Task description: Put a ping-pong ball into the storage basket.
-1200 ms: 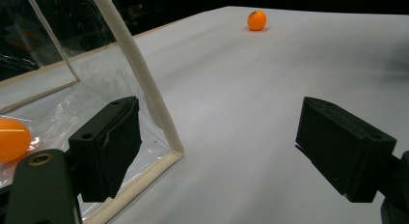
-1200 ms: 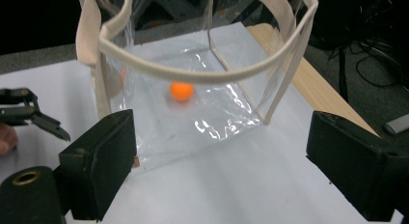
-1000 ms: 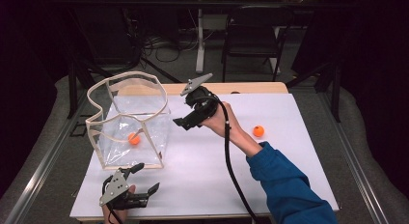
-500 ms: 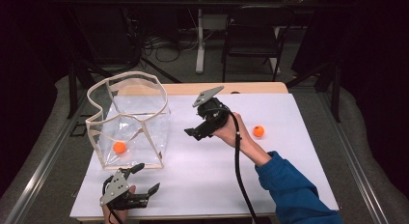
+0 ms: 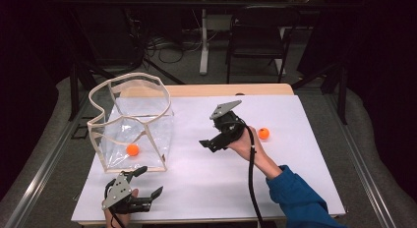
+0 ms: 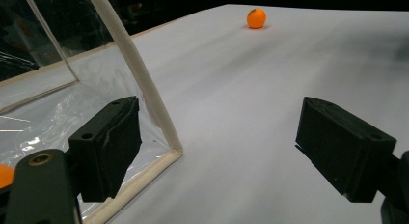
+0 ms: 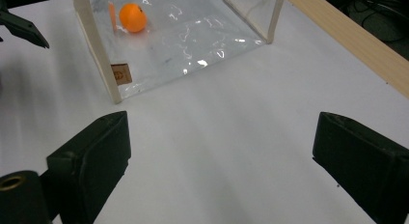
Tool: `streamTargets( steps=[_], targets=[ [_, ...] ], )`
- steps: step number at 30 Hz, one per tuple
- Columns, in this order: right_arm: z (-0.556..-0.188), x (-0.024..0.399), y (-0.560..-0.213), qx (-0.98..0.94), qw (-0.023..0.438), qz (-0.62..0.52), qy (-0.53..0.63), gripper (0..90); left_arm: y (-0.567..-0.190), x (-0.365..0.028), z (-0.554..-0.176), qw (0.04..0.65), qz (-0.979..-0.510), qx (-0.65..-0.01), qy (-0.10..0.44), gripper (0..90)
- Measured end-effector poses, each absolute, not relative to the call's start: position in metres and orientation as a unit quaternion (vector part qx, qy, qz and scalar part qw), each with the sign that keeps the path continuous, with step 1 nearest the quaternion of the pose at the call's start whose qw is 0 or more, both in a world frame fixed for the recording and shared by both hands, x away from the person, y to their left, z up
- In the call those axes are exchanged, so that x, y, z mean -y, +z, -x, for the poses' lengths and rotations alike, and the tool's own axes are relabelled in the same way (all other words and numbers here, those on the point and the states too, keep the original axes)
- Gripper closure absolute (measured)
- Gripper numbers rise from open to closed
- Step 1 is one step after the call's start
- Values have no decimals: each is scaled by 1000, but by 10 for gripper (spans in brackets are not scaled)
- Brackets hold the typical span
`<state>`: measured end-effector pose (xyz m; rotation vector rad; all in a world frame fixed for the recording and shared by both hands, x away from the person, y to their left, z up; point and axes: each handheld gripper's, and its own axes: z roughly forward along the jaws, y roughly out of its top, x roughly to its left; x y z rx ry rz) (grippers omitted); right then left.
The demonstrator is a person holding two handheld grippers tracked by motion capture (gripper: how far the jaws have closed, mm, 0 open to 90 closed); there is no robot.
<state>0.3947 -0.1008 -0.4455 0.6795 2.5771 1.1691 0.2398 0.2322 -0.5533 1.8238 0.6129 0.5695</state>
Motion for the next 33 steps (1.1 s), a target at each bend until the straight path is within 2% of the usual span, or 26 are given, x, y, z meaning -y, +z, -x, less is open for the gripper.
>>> streamTargets(
  steps=[15, 33],
  targets=[
    [-382, 126, -485, -875, 105, -259, 396, 50, -554, -230, -240, 536, -769, -257, 237, 158],
    [-371, 148, -508, -870, 108, -280, 390, 46, -554, -231, -239, 534, -769, -258, 239, 158]
  ],
)
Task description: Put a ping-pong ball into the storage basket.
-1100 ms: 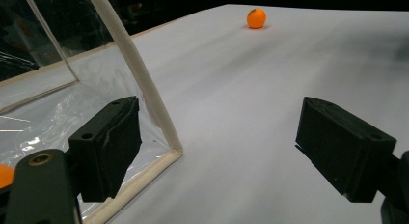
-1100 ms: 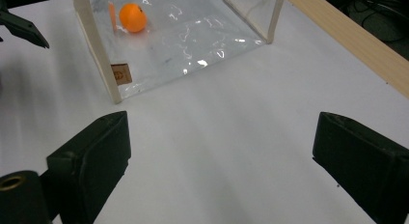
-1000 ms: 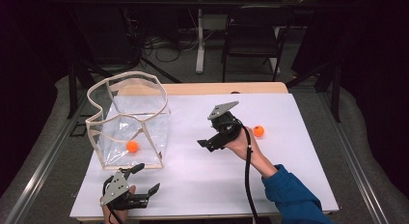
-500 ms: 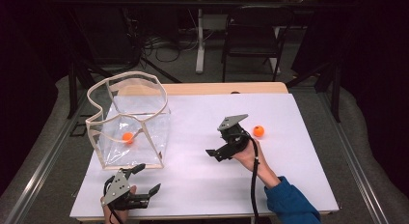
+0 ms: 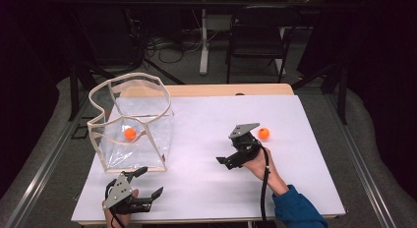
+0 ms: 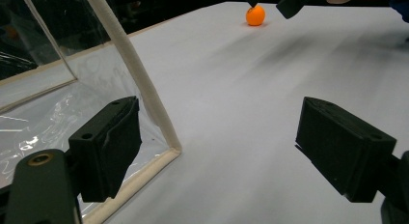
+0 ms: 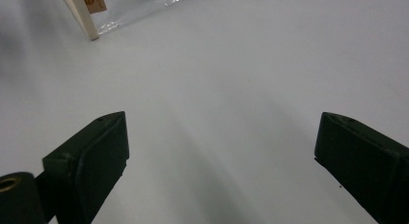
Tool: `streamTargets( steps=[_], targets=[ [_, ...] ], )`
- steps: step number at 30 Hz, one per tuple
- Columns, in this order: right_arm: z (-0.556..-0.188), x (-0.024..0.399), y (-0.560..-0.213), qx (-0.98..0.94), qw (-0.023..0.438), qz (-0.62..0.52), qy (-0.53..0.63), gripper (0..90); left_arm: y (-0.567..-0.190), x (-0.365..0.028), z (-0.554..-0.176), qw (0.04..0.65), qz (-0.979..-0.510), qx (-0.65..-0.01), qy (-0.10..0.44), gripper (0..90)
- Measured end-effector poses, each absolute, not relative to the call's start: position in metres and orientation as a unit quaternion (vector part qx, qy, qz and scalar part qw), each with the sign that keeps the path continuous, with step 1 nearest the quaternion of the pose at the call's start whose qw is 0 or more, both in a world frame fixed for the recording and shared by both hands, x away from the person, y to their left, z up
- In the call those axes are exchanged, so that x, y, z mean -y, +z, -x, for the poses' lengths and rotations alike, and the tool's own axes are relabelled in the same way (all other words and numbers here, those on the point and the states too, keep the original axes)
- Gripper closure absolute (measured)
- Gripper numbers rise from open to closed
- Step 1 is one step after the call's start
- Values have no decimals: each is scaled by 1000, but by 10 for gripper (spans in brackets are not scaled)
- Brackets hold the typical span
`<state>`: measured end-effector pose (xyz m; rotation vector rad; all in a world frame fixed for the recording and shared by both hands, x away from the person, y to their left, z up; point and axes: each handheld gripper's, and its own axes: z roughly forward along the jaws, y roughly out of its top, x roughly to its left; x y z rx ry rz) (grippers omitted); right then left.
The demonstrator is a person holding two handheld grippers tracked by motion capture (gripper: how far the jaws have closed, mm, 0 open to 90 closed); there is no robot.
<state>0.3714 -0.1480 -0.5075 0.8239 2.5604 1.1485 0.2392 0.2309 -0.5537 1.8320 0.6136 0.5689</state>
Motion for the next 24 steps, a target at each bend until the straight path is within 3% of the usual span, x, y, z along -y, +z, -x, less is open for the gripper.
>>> streamTargets(
  steps=[24],
  targets=[
    [-361, 185, -524, -866, 120, -314, 370, 27, -553, -230, -238, 530, -774, -251, 239, 158]
  ],
)
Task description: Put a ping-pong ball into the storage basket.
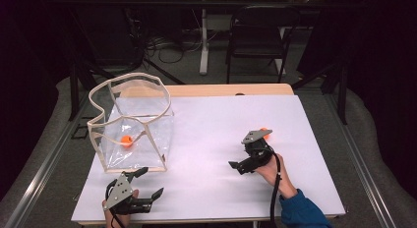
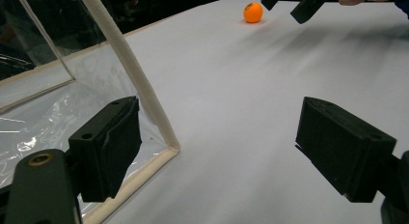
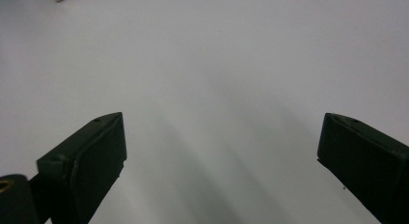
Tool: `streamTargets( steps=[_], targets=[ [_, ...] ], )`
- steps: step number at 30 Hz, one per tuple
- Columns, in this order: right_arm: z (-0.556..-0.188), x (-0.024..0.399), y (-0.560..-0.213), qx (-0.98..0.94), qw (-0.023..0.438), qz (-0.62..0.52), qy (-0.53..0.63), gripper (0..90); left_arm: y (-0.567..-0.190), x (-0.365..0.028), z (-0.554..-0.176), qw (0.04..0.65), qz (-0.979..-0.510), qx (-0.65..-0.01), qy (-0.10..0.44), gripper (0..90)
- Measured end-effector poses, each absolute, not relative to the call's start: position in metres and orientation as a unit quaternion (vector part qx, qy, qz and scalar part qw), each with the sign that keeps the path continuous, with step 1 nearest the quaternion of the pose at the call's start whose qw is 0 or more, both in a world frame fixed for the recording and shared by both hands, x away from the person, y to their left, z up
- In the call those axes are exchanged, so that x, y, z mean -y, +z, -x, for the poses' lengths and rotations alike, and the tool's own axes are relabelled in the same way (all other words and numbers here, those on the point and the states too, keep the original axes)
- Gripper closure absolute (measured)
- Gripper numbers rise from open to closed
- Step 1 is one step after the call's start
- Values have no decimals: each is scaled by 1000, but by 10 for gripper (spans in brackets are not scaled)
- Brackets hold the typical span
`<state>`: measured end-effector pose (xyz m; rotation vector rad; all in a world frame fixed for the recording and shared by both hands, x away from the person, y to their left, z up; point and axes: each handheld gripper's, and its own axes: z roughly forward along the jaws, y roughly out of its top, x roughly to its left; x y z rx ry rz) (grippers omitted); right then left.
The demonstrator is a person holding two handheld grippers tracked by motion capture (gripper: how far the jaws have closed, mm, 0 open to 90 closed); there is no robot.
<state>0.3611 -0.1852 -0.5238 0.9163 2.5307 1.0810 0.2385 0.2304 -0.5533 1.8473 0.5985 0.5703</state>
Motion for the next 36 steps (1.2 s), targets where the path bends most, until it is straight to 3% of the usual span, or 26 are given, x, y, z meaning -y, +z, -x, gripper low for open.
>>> streamTargets(
  steps=[36],
  targets=[
    [-369, 237, -515, -843, 154, -374, 355, 29, -553, -230, -237, 529, -777, -245, 238, 158]
  ],
)
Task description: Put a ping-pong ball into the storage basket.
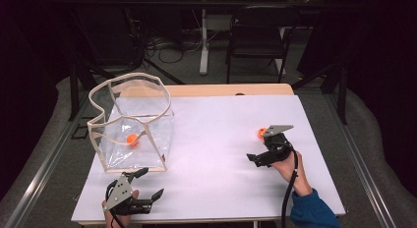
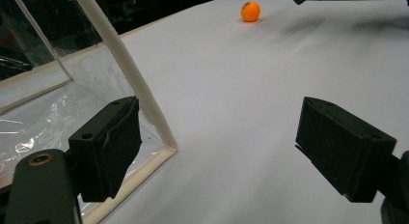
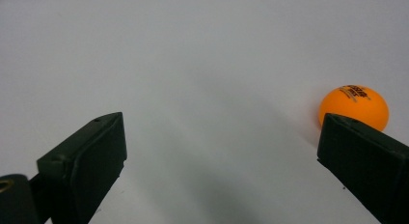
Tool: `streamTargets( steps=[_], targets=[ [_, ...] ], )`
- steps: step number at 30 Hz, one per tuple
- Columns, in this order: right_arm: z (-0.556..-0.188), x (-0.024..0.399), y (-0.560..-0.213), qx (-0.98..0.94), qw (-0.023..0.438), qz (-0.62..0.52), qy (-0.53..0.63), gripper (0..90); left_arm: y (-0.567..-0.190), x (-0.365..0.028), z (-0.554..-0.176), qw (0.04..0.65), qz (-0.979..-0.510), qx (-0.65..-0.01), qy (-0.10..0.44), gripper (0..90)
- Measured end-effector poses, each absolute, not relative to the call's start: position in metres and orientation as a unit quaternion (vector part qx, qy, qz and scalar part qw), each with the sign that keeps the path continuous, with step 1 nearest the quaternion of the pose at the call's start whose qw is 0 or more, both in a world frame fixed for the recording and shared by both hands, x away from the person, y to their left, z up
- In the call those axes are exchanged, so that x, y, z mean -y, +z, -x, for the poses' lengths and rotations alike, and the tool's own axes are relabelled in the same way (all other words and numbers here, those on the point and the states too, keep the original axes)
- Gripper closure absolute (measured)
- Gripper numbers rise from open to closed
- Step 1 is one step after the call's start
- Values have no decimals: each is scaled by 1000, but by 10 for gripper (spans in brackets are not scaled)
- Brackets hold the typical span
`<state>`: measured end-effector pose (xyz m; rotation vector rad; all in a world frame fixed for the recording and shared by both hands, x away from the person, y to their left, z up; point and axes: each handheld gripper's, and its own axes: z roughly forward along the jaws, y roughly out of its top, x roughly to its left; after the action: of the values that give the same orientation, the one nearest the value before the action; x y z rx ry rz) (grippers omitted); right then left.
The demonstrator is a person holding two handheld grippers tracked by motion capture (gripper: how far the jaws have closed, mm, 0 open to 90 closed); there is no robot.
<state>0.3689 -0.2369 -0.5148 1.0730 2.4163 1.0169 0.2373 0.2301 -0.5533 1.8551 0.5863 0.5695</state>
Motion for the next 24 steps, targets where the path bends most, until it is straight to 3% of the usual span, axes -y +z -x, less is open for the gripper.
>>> streamTargets(
  steps=[24],
  targets=[
    [-388, 258, -512, -825, 178, -405, 352, 26, -554, -230, -237, 526, -778, -248, 237, 158]
  ],
)
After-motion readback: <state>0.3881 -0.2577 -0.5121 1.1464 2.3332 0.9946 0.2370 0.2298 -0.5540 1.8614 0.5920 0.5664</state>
